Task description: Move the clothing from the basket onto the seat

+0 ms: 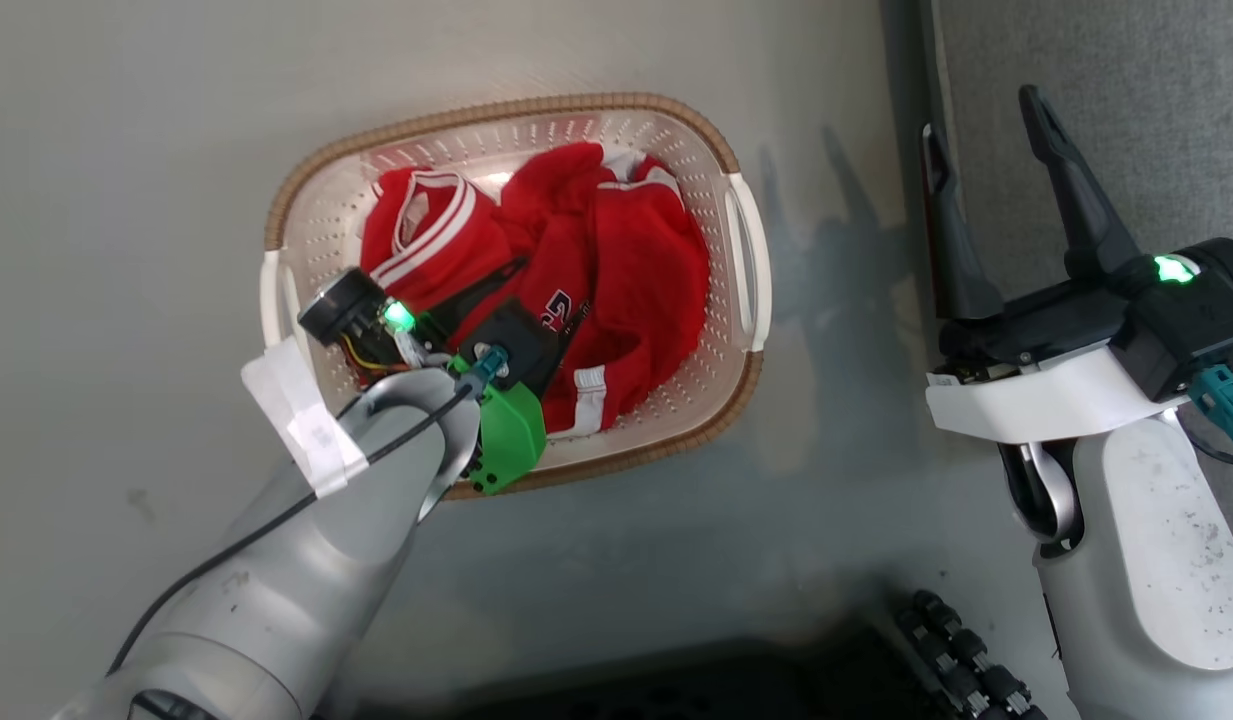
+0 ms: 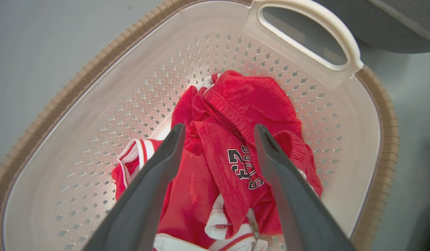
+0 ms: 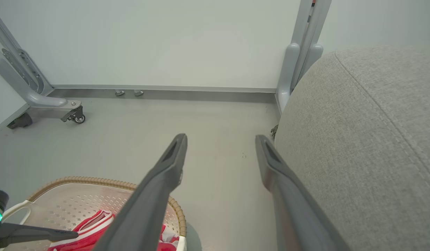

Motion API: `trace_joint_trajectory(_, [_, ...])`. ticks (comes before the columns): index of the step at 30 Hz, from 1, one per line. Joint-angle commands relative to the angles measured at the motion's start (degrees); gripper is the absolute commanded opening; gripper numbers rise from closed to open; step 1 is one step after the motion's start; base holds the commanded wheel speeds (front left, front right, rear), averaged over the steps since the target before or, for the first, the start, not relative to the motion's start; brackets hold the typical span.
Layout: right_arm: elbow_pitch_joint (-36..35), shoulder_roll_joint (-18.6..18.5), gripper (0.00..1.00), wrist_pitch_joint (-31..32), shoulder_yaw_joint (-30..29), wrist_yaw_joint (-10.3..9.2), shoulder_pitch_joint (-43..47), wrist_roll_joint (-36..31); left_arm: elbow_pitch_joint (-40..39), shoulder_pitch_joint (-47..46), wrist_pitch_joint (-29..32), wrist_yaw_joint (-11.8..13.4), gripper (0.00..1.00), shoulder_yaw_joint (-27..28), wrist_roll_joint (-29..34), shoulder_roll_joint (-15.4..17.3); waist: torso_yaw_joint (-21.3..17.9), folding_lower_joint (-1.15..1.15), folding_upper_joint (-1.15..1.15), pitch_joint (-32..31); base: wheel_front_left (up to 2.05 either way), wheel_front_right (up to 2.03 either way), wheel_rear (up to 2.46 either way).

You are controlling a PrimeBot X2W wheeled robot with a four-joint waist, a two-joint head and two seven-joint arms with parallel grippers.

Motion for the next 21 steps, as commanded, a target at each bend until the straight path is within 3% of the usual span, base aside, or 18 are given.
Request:
trace_joint_trajectory(1, [-0.51,0.19,1.0,-0.1,-0.25,-0.04,-0.9,0.34,0.65,-2.03,-0.04,-0.14,1.0,-0.66,-0.52,0.17,-2.23,-0.01,0.39,4.28,0.0,0.0,0.0])
trace_joint_trajectory(15, [-7.67,-0.29,1.0,-0.1,2.72,-0.04,-4.13,0.07,15.04,-10.43,0.14,0.76,1.0,-4.61,-1.78,-0.64,-2.03,-0.01,0.39,11.66,0.0,0.0,0.0])
trace_joint_trajectory(21, [-9.79,-0.72,1.0,-0.1,4.21,-0.04,-5.04,0.21,17.75,-11.86,1.7,1.23,1.0,-5.48,-1.55,-1.05,-2.35,-0.01,0.39,13.75,0.0,0.0,0.0])
